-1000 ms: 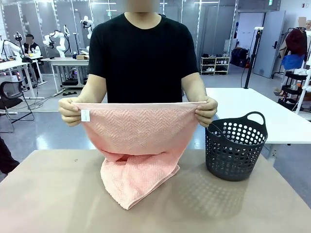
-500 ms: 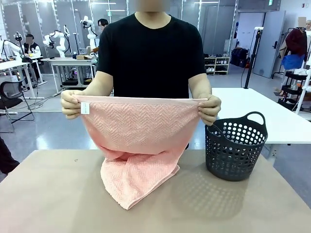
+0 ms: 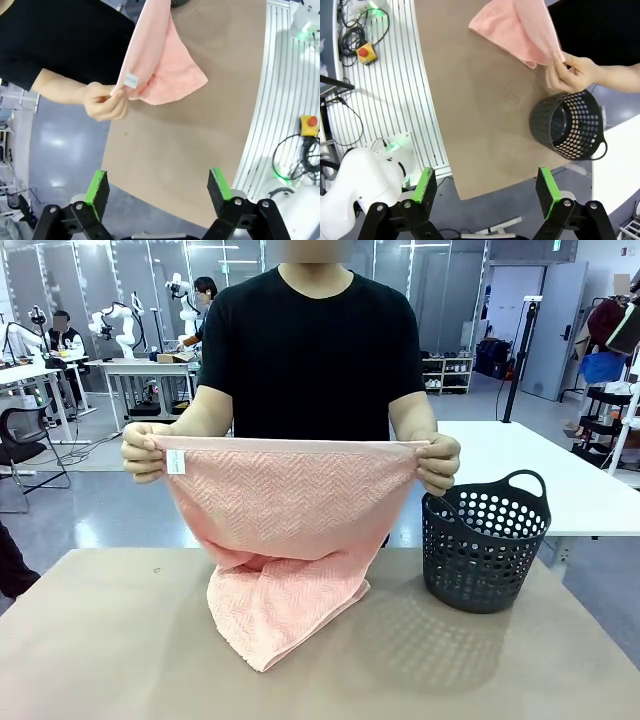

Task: Fold the towel.
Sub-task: Grab the top end of the 100 cm Hotel Towel extended by the human.

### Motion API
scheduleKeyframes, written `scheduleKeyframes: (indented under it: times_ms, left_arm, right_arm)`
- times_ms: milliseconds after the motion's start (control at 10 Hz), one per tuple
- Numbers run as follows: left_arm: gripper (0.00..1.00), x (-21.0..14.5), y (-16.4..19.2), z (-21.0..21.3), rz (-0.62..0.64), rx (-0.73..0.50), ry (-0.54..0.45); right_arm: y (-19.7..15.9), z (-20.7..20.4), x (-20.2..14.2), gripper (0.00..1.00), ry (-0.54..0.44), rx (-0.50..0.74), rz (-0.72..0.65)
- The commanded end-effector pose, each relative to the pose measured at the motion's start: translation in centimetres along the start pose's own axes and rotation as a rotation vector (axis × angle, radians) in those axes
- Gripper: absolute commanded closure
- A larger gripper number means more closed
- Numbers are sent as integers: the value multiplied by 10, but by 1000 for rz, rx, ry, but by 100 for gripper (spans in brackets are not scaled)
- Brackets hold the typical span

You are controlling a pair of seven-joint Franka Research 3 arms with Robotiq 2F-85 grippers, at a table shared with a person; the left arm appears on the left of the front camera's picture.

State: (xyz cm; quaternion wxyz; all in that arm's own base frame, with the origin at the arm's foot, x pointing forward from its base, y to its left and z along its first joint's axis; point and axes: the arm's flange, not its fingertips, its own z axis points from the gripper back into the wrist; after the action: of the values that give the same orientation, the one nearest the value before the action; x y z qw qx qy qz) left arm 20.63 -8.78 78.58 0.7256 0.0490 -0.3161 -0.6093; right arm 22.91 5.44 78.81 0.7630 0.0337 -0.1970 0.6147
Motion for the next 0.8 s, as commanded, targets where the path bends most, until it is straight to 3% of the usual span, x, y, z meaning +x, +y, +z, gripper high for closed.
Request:
scheduleKeyframes:
  times_ms: [0, 300, 400, 500, 700]
  left_arm:
    - [0, -4, -5, 9, 0, 29, 14]
    - [0, -3, -2, 6, -13, 9, 3]
    - [0, 18, -5, 8, -94, 64, 125]
    - [0, 57, 1, 7, -118, 95, 192]
    - [0, 100, 18, -9, -107, 25, 270]
  right_arm:
    - [5, 4, -2, 0, 15, -11, 2]
    - [5, 4, -2, 0, 15, -11, 2]
    - [4, 3, 0, 0, 5, -4, 24]
    - [2, 1, 38, 0, 48, -34, 109]
    - [-9, -10, 81, 0, 54, -76, 126]
